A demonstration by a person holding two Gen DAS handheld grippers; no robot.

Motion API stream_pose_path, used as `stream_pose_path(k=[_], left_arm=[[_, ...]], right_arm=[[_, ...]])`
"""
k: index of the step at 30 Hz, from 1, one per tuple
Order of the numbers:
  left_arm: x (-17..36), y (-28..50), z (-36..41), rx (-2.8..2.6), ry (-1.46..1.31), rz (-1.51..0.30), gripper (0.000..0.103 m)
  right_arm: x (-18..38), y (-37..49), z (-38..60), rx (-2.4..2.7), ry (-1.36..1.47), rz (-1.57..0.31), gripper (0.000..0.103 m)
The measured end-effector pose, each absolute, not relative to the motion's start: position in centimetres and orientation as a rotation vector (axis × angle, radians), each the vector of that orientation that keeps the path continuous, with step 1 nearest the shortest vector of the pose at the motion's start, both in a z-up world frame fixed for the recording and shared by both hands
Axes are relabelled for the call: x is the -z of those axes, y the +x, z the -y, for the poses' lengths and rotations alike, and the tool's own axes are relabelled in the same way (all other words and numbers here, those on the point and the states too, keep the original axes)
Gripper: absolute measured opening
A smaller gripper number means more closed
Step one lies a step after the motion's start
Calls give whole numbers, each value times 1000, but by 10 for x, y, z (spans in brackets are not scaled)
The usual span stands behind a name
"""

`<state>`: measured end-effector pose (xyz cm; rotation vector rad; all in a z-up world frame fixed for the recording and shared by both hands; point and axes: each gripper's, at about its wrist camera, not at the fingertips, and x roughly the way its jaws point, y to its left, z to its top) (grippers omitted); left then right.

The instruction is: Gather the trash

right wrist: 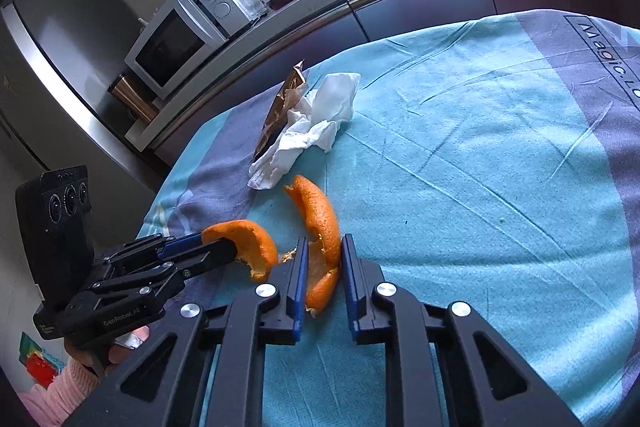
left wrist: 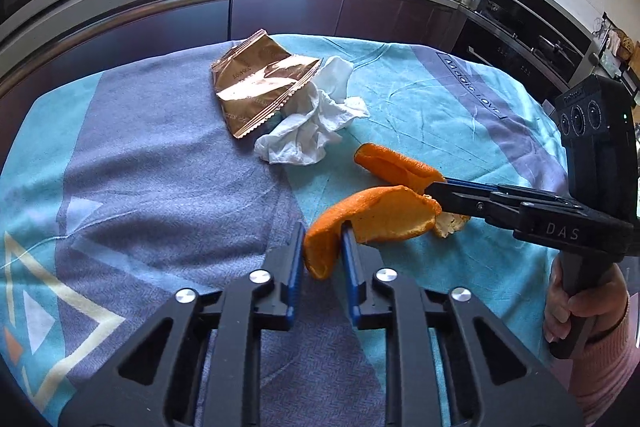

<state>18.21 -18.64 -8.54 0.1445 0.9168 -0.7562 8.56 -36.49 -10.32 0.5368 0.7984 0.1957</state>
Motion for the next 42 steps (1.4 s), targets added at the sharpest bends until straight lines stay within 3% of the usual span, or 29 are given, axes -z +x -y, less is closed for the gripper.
stream_pose_path(k=[8,42], left_arm=[[80,170,178,753,123,-895,12],[38,93,25,509,41,-742,11]], right_arm=[[100,80,365,-195,543,-774,8],[64,59,279,-449,555,-679,8]])
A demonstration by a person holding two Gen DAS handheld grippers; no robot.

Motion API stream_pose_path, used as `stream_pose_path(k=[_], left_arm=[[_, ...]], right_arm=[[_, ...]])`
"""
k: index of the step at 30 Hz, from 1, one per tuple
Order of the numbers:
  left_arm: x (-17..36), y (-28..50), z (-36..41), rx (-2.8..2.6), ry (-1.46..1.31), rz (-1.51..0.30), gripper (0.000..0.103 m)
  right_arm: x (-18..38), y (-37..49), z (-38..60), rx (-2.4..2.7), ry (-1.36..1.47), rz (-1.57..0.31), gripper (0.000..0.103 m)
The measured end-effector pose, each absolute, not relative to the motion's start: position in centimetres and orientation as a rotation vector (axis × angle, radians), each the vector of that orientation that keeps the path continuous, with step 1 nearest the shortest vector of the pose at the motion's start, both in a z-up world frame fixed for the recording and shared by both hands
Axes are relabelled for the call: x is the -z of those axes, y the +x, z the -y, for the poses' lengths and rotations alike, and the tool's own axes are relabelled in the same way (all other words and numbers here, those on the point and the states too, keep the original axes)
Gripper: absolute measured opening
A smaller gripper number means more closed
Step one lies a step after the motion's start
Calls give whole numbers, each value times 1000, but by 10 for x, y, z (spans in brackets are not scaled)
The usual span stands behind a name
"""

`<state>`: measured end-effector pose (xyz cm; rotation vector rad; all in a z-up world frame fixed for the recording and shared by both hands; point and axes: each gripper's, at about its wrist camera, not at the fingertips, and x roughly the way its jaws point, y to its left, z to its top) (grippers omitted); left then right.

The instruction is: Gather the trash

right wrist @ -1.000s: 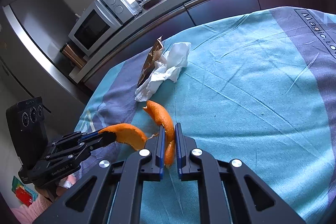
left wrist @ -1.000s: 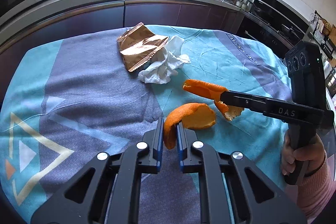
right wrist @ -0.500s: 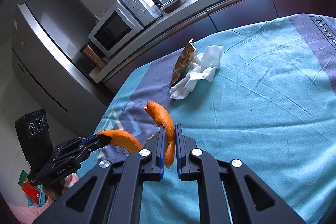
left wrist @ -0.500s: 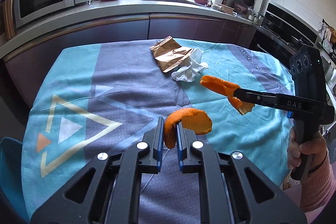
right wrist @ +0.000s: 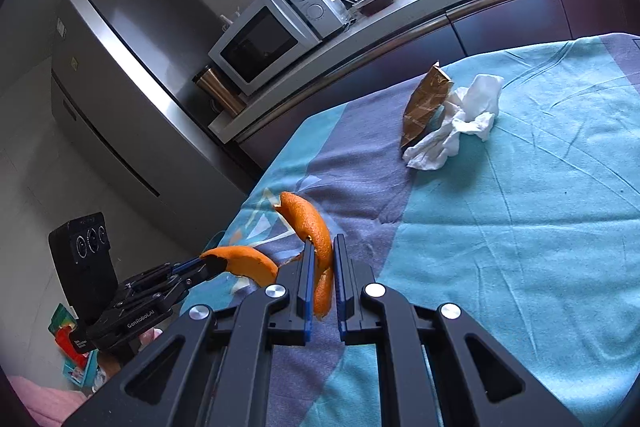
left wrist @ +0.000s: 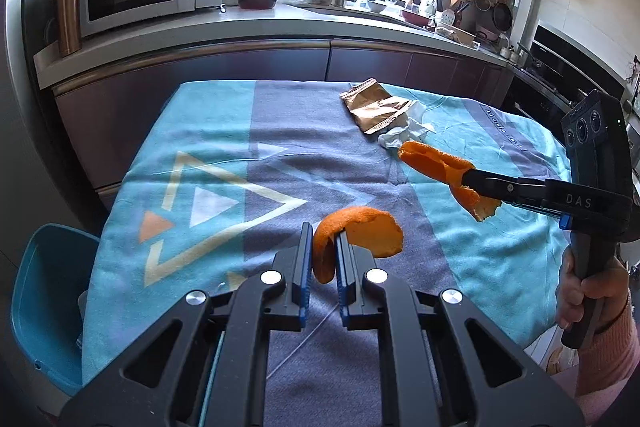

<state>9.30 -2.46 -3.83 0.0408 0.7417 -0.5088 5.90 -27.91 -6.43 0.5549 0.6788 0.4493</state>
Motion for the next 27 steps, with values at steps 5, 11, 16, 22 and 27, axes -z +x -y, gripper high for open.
stream_pose_path(k=[5,11,16,22,27], left_arm=[[34,85,3,480,13,-730,11],[30,83,-16,451,-6,-718,11],[26,79,-29,430,-17,-709,11],[24,76,-41,406,-26,-706,11],[24,73,-49,387,-31,-709,11]], right_arm=[[62,59,262,-481,544,-684,8],[59,60,245,-517,531,-689,8],[55,62,232,-542,521,-689,8],[55,67,217,-574,510,-696,8],[54,72,204,-595,497,-705,8]])
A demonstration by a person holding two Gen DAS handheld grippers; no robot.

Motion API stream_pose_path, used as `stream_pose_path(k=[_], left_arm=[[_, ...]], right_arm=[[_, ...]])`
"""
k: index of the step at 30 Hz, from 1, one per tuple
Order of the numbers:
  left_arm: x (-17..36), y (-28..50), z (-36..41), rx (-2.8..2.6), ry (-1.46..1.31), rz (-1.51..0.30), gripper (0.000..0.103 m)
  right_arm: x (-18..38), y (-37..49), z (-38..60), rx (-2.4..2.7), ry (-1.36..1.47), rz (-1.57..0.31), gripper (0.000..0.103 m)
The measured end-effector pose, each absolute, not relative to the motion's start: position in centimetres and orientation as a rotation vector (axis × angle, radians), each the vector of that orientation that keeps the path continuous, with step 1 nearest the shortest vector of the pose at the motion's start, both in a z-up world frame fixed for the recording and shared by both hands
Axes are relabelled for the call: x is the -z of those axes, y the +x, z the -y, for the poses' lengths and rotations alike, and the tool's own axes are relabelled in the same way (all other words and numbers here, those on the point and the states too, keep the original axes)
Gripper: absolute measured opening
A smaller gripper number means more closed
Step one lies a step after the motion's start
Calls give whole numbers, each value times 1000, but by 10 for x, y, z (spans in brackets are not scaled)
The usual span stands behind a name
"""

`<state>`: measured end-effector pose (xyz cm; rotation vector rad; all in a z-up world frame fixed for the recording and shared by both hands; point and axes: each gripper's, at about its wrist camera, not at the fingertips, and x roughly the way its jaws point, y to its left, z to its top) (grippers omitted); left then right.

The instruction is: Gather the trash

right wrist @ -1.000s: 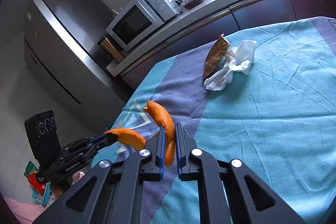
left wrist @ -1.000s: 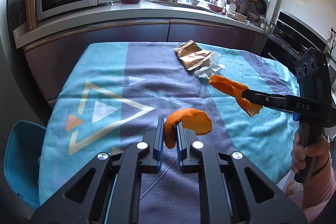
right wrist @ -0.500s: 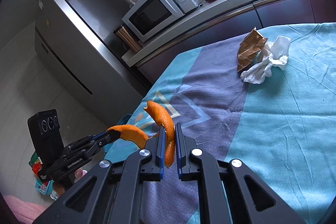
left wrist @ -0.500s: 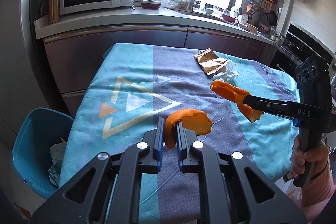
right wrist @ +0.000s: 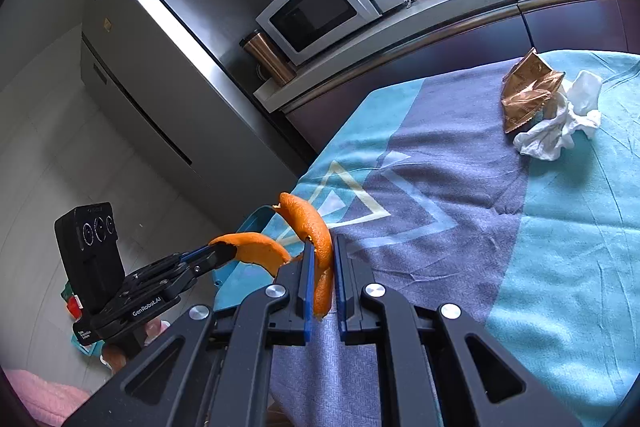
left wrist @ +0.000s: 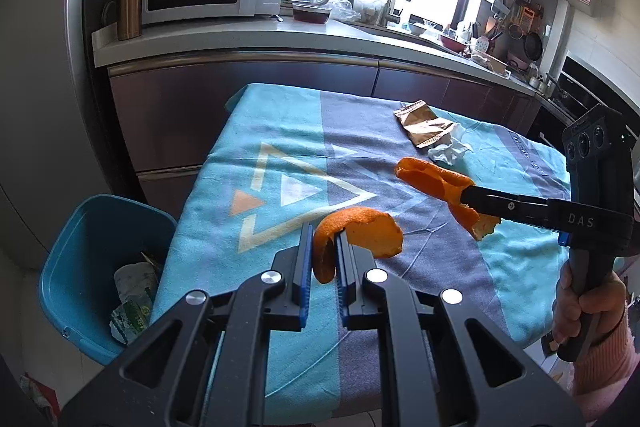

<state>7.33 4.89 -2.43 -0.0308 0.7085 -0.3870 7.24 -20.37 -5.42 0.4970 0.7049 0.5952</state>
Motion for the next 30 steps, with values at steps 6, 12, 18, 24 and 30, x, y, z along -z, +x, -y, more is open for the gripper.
stream_pose_path(k=[6,12,18,24,30], left_arm=[[22,72,-59,367,-34,-701,11],[18,69,-67,351,-37,-692,11],[16,68,-73,331,-39,-687,11],[14,66,-81,311,-42,-678,11],[14,66,-91,288,-49,-676,11]], right_arm=[[54,77,191,-620,490,-712,8],[54,79,182,-641,484,-716,8],[54,82,174,-655,477,-720,8],[52,83,167,-671,471,-723,8],[53,87,156,-688,460,-731,8]])
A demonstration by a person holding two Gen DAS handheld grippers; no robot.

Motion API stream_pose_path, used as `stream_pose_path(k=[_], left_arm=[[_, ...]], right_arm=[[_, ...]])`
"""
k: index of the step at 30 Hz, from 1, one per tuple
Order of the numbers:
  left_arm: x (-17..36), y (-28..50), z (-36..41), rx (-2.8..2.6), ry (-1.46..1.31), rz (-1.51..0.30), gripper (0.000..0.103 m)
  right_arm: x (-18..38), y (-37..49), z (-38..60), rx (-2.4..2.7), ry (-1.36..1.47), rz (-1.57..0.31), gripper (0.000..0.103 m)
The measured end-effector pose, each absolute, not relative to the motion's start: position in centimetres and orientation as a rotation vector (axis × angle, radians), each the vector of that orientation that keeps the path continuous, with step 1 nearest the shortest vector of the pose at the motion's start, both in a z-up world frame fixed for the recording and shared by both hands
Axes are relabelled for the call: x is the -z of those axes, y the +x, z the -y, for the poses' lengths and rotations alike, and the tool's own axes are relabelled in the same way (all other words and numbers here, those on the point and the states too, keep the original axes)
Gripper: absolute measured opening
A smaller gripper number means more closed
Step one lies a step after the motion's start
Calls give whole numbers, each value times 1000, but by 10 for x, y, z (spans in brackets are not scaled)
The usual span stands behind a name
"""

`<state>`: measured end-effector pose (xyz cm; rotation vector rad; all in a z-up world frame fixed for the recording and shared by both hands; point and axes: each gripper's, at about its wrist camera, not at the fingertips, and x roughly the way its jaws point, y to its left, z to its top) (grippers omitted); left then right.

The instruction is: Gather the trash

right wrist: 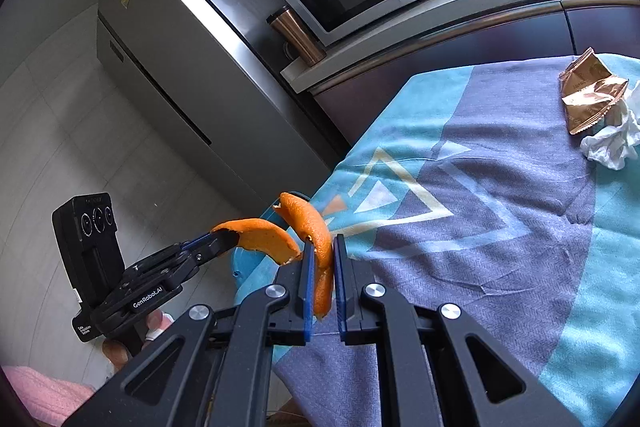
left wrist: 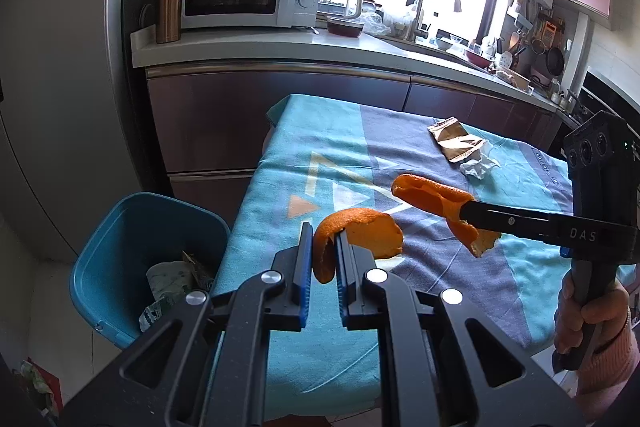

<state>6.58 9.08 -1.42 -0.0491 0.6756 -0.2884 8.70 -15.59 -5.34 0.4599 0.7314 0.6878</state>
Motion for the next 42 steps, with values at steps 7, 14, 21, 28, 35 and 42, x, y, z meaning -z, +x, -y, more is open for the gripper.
stream_pose_path(k=[7,14,21,28,35,42], left_arm=[[15,66,-101,259,-56,-674,11],[16,65,-112,241,-69,-672,11],[18,63,-121,221,-80,-672,11],[18,62,-133,195,-92,-667,11],[18,62,-146,163,-102,-662,11],[18,62,-163,123,-110,-655,11]], right_arm=[[55,91,143,-709,451,-744,8],[53,96,131,-728,442,-753,8],[53,101,114,-750,428,-765,8],[53,107,99,-771,412,-775,8],[55,114,87,-797,411,-791,8],[52,121,70,-821,402,-799,8]])
